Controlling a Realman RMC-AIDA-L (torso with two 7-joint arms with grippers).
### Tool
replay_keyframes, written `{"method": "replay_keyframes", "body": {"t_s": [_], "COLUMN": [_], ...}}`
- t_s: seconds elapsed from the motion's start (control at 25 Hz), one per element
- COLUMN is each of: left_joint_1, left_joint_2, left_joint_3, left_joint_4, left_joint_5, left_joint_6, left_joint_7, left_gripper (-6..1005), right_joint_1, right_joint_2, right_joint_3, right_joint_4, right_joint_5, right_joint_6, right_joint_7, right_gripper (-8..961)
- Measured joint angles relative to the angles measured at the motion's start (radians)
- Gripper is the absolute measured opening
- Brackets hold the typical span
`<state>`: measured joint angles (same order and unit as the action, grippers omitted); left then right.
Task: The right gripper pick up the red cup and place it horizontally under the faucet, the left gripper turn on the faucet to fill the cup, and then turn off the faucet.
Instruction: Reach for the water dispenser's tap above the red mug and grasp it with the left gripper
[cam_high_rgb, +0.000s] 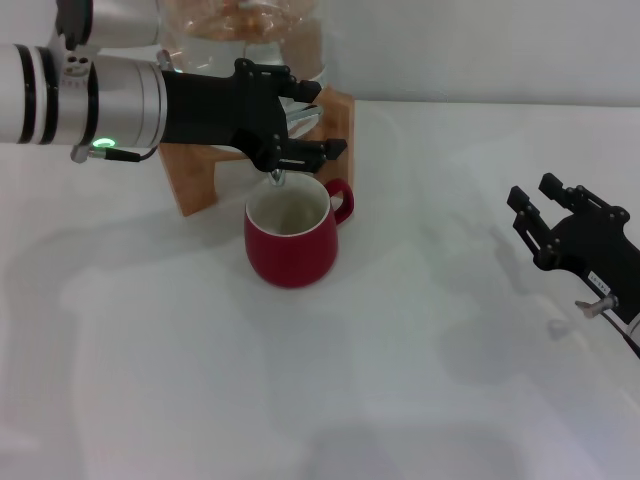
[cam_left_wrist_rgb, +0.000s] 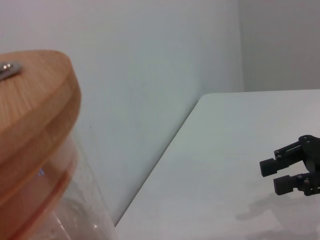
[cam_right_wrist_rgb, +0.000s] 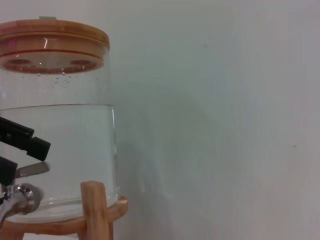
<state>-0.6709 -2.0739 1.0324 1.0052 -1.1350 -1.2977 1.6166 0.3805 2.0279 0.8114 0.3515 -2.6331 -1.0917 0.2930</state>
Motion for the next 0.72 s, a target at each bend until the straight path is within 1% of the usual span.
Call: {"method": "replay_keyframes", "body": {"t_s": [0.4,0.72], "left_joint_1": [-0.001,-0.012], "left_joint_2": [0.0,-0.002], "left_joint_3": [0.0,0.0], "left_joint_4": [-0.003,-0.028], "left_joint_5": [0.0,0.0], "left_joint_6": [0.009,0.022], "left_joint_7": [0.004,0.021], "left_gripper": [756,757], "right_joint_1": [0.002,-0.001], "right_joint_2": [0.0,0.0], "right_joint_3": [-0.005,-0.005], "right_joint_4": [0.001,0.001], "right_joint_5": [0.005,0.005], "right_joint_6": [0.0,0.0], "right_joint_7": [0.0,0.0], "right_gripper": [418,418]}}
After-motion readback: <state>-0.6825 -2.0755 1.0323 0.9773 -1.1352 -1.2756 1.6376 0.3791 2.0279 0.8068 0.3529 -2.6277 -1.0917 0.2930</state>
